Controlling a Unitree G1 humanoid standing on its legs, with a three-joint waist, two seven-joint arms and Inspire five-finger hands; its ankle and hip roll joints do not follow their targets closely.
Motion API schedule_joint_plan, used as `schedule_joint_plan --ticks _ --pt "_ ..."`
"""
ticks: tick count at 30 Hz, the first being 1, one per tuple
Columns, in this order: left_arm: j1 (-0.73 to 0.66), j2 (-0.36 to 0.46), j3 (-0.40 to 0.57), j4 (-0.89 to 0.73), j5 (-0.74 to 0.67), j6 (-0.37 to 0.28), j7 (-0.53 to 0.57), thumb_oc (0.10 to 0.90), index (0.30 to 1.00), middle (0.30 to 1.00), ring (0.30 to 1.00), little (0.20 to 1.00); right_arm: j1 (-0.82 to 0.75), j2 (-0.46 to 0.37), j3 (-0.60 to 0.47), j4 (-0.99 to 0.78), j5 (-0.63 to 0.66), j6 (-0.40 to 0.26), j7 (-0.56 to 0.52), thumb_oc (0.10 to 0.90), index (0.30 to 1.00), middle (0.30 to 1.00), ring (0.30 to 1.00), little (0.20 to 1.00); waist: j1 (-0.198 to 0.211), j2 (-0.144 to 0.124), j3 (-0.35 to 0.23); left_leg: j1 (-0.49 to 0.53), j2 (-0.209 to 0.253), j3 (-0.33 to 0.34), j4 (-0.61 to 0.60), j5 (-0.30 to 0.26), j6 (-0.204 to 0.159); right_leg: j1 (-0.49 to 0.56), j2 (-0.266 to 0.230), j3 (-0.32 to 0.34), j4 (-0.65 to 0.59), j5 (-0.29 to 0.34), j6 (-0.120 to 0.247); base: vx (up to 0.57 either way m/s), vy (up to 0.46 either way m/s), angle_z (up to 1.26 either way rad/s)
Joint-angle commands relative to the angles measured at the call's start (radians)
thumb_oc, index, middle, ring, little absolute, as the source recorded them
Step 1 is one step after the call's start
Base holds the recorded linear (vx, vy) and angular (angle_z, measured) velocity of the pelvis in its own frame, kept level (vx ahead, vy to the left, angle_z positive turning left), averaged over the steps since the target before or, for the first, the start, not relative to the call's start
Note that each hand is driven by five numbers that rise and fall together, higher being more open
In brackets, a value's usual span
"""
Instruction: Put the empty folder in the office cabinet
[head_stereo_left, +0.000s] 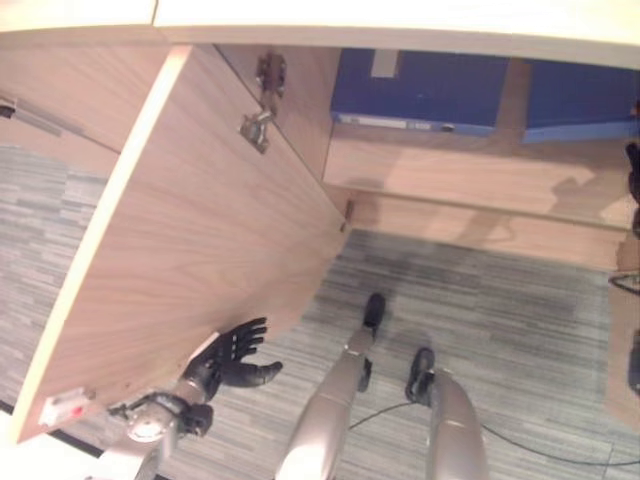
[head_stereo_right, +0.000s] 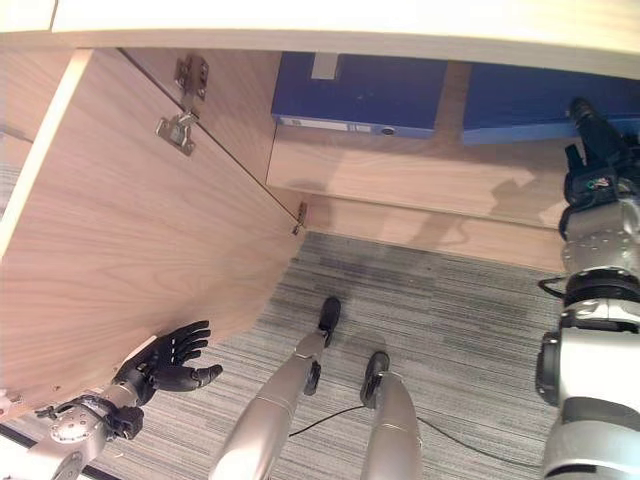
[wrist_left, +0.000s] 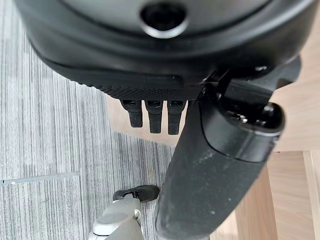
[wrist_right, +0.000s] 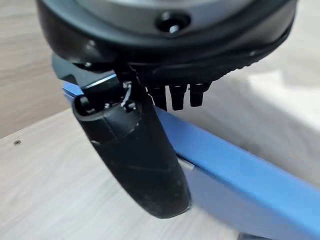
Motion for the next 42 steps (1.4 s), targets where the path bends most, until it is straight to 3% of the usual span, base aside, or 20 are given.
schedule_joint_plan --ticks 1,6,12,18,22,27,30,35,42 --pt "0.0 -0.059 0.011 0.018 -0.033 -0.04 0.025 0.8 0.9 0.9 0.9 0.9 -0.039 -0.041 -0.035 -0.153 0.075 -0.194 0.013 0.8 0.9 0.9 0.9 0.9 0.028 0.019 -0.026 -0.003 0.008 0.074 -0.03 -0.081 -0.047 0.128 -0.009 -0.073 -0.134 -0.001 0.001 0.0 0.0 0.0" --pt "-0.02 -0.075 -0.014 0.016 -0.031 -0.044 0.039 0.8 0.9 0.9 0.9 0.9 -0.033 0.083 -0.11 -0.258 0.098 -0.301 -0.027 0.8 0.9 0.9 0.9 0.9 0.038 0.04 -0.035 0.005 -0.002 0.075 -0.037 -0.083 -0.045 0.135 -0.013 -0.073 -0.136 -0.001 0.007 0.01 0.022 0.02" --pt "-0.029 -0.075 -0.028 0.024 -0.03 -0.042 0.054 0.8 0.9 0.9 0.9 0.9 -0.036 0.088 -0.112 -0.242 0.054 -0.305 -0.094 0.8 0.9 0.9 0.9 0.9 0.039 0.041 -0.04 0.01 -0.004 0.076 -0.048 -0.079 -0.045 0.132 -0.016 -0.071 -0.139 0.001 0.009 0.0 0.014 0.04" --pt "-0.031 -0.069 -0.052 0.032 0.005 -0.021 0.084 0.8 0.9 0.9 0.9 0.9 -0.057 0.178 -0.17 -0.24 0.032 -0.392 -0.246 0.8 0.9 0.9 0.9 0.9 0.032 0.039 -0.047 0.019 -0.004 0.077 -0.057 -0.081 -0.041 0.14 -0.01 -0.065 -0.157 0.008 0.009 0.0 0.003 0.03" --pt "-0.036 -0.05 -0.074 0.022 0.022 -0.008 0.098 0.8 0.9 0.9 0.9 0.9 -0.099 0.223 -0.132 -0.207 -0.049 -0.338 -0.386 0.8 0.9 0.9 0.9 0.9 0.017 0.033 -0.045 0.022 0.001 0.083 -0.059 -0.083 -0.034 0.139 -0.007 -0.055 -0.161 0.015 0.007 -0.01 0.019 -0.03" --pt "-0.022 -0.035 -0.079 0.012 0.047 0.007 0.108 0.8 0.9 0.9 0.9 0.9 -0.126 0.267 -0.127 -0.265 -0.106 -0.341 -0.47 0.8 0.9 0.9 0.9 0.9 0.002 0.025 -0.039 0.021 0.001 0.088 -0.061 -0.082 -0.029 0.141 -0.004 -0.051 -0.169 0.021 0.005 0.0 0.0 0.0" --pt "-0.021 -0.03 -0.077 0.008 0.051 0.008 0.108 0.8 0.9 0.9 0.9 0.9 -0.137 0.26 -0.126 -0.252 -0.108 -0.332 -0.485 0.8 0.9 0.9 0.9 0.9 -0.001 0.023 -0.039 0.025 0.001 0.088 -0.068 -0.08 -0.029 0.142 -0.003 -0.053 -0.173 0.023 0.005 0.0 0.007 -0.04" --pt "-0.017 -0.013 -0.072 0.002 0.047 0.01 0.102 0.8 0.9 0.9 0.9 0.9 -0.167 0.174 -0.091 -0.146 -0.102 -0.269 -0.485 0.8 0.9 0.9 0.9 0.9 -0.009 0.011 -0.042 0.03 0.008 0.091 -0.078 -0.076 -0.029 0.142 0.0 -0.051 -0.177 0.026 0.002 0.0 0.0 -0.01" --pt "-0.009 -0.015 -0.067 0.004 0.04 0.019 0.104 0.8 0.9 0.9 0.9 0.9 -0.155 0.166 -0.069 -0.129 -0.133 -0.245 -0.483 0.8 0.9 0.9 0.9 0.9 -0.01 0.002 -0.039 0.036 0.01 0.09 -0.077 -0.077 -0.028 0.149 0.001 -0.051 -0.18 0.026 0.001 0.0 -0.001 0.0"
